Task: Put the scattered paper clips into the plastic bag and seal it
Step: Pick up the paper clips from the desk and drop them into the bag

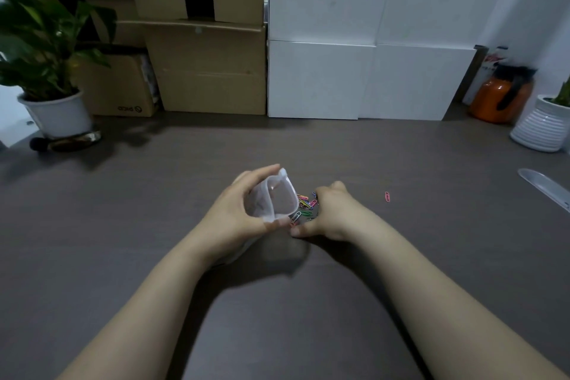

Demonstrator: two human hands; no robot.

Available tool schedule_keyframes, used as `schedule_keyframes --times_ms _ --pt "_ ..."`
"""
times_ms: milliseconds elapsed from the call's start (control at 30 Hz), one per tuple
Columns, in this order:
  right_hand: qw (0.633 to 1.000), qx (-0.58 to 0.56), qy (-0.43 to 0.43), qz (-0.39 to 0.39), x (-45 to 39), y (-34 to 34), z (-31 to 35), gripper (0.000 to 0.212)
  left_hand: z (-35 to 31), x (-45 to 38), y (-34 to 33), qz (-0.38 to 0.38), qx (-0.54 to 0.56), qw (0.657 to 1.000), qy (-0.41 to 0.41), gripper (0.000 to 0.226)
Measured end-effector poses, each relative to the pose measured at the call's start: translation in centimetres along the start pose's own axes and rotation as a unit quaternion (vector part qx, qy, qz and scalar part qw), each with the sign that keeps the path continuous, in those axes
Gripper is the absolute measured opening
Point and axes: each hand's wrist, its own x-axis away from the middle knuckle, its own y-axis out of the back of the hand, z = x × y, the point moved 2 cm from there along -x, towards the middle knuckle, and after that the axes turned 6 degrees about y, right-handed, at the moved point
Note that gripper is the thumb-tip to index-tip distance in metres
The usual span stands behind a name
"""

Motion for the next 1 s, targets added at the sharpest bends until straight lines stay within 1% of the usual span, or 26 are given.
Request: schedule_keyframes --times_ms 100,267,367,467,667,733,833,933,1000 --pt "1.0 -0.002 0.018 -0.019 -1.1 -0.1 0.5 0.072 0.0 0.0 0.2 -0.013 0.005 1.0 0.001 0.071" --pt "0.993 -0.036 0.054 -0.1 -1.6 -0.6 0.4 0.034 0.1 -0.1 0.2 -0.012 -0.02 1.0 -0.004 0.071" --pt "0.988 -0.033 0.062 -0.139 -1.2 -0.7 -0.1 0.02 0.2 -0.2 0.2 -0.008 -0.031 0.999 -0.009 0.07" --pt "0.985 -0.029 0.069 -0.154 -0.6 -0.7 -0.8 0.015 0.4 -0.3 0.2 -0.005 -0.056 0.998 -0.01 0.07" --pt "0.986 -0.027 0.062 -0.155 0.6 -0.3 -2.1 0.017 1.1 -0.3 0.0 0.022 -0.11 0.993 -0.019 0.074" --pt "0.979 -0.07 0.06 -0.18 1.1 0.0 -2.5 0.013 1.2 -0.4 -0.2 0.03 -0.145 0.989 -0.029 0.076" --pt "0.962 -0.187 0.057 -0.193 1.7 0.4 -2.9 0.008 1.3 -0.4 -0.3 0.038 -0.182 0.982 -0.041 0.078" --pt "0.929 -0.308 0.054 -0.2 2.2 1.3 -2.6 0.011 1.2 -0.4 -0.3 0.034 -0.173 0.984 -0.038 0.077" --pt "0.895 -0.4 0.075 -0.182 2.6 1.9 -2.0 0.013 1.1 -0.4 -0.3 0.025 -0.149 0.988 -0.031 0.075"
